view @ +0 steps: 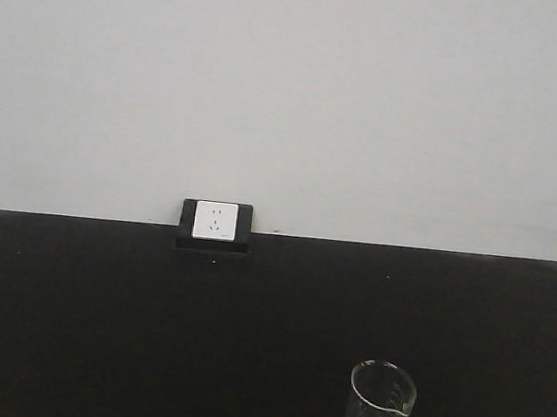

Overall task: Grab transparent chemical and place on left bench
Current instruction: 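Raise and pull back the right arm holding the dropper, then drive the base to the bench with the three white bins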

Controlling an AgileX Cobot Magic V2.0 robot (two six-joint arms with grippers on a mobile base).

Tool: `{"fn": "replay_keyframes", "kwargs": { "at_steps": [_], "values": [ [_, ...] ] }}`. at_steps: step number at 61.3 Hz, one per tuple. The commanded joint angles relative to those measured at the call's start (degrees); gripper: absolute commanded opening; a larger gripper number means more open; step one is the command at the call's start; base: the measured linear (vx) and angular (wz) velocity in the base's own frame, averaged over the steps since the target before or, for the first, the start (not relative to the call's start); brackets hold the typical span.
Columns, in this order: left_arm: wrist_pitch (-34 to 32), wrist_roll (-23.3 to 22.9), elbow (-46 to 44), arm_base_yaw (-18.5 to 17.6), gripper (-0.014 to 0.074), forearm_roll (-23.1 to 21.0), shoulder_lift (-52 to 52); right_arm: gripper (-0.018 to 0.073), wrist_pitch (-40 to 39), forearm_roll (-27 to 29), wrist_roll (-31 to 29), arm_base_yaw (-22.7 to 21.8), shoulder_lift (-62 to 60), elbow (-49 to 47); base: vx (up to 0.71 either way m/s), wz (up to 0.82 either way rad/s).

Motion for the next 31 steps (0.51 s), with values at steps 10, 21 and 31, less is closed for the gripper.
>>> {"fn": "replay_keyframes", "kwargs": {
  "at_steps": [10,21,31],
  "values": [
    [-4.5,-0.4,0.9,-0.1,-0.0003,0.0,-1.1,-0.0003,-4.2,-0.8,-0.5,-0.2,0.0,-1.7,-0.17,-0.30],
    [-4.5,-0.4,0.9,-0.1,-0.0003,0.0,-1.1,-0.0003,-4.2,-0.8,-0.5,-0.2,0.0,-1.7,-0.22,-0.29],
    [-4.5,-0.4,0.9,-0.1,-0.0003,0.0,-1.1,-0.0003,-4.2,-0.8,-0.5,-0.2,0.0,-1.7,-0.28,-0.19]
  ]
}}
